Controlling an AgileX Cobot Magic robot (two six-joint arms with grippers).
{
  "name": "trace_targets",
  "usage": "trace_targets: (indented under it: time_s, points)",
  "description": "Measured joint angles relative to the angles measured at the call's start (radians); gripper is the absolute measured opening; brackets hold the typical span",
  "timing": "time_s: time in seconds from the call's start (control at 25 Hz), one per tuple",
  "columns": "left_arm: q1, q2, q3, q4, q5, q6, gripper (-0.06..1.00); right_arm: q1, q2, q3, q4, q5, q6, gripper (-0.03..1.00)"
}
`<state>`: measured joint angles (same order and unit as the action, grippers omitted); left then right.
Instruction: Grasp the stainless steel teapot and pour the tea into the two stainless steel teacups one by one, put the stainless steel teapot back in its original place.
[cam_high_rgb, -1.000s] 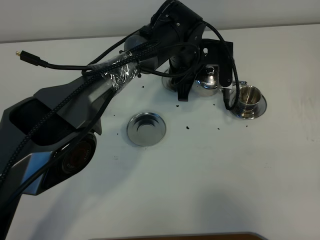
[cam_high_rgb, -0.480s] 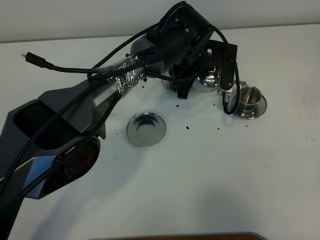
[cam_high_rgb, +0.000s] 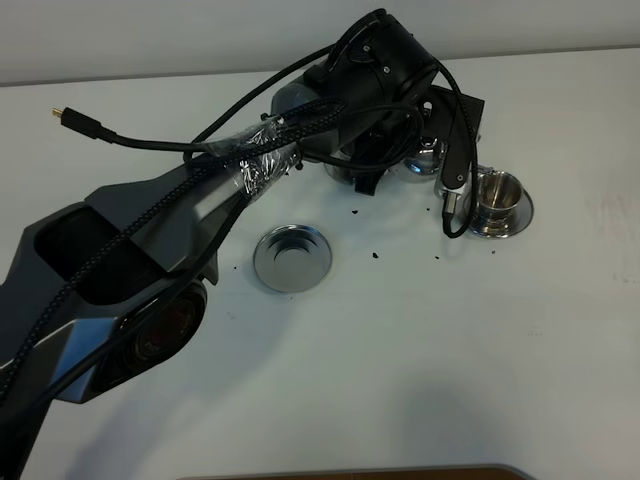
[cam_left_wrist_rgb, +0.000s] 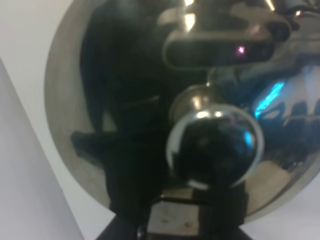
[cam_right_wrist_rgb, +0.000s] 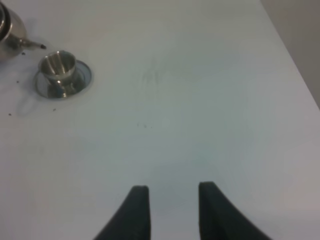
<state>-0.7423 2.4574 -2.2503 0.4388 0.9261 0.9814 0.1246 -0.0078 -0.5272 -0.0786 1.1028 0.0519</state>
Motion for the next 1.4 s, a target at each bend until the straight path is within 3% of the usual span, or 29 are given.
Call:
trace_targets:
  time_s: [0.72,1.4]
  points:
    - [0.000,0.011,0.000,0.016,-0.017,0.027,0.25,0.000,0.000,0.000,0.000,0.000,0.000,0.24]
    - [-0.017,0.011,0.000,0.104,-0.090,0.100,0.25,0.000,0.000,0.000,0.000,0.000,0.000,0.24]
